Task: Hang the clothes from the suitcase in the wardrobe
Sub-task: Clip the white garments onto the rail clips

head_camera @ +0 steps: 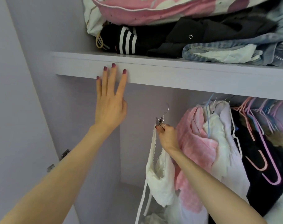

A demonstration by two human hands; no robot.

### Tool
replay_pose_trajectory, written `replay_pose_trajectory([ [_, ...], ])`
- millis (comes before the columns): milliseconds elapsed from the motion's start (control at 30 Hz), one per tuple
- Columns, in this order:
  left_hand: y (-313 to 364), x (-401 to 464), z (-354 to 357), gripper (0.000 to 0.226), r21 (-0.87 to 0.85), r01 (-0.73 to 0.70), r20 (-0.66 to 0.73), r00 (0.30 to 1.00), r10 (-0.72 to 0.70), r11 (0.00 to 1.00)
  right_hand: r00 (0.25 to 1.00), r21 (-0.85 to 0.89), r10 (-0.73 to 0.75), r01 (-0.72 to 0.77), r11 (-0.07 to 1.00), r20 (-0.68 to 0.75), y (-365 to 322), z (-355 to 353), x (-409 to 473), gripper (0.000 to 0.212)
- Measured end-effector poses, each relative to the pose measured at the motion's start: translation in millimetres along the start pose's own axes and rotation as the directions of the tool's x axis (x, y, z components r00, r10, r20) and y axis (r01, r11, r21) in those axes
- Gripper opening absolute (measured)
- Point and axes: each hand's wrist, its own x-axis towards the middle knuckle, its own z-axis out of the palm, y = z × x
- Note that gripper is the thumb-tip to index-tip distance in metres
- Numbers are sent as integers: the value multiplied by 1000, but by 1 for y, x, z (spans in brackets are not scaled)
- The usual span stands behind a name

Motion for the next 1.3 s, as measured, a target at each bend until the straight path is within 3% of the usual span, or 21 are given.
replay_pose_trajectory([
  [233,-24,8,32,79,62,-113,-169,978,122,992,976,-195,-15,-29,980,-218,-2,5,69,27],
  [400,-27,14,45,83,37,-123,-254,959,129,992,941,-231,-36,-45,972,-336,-19,5,98,30],
  [733,-25,13,51,86,50,-108,-290,950,118,993,928,-222,129,-216,951,-349,-26,-4,124,29],
  [967,-17,6,38,90,19,-47,-168,984,50,999,948,-203,223,-271,941,-229,-25,-20,110,31],
  [1133,4,-5,10,89,-109,92,58,995,-86,990,966,-259,257,-250,933,-10,-21,-28,68,40],
  [1300,21,-47,-22,65,-239,218,321,938,-135,946,936,-290,272,-203,935,222,-12,-29,-5,38],
])
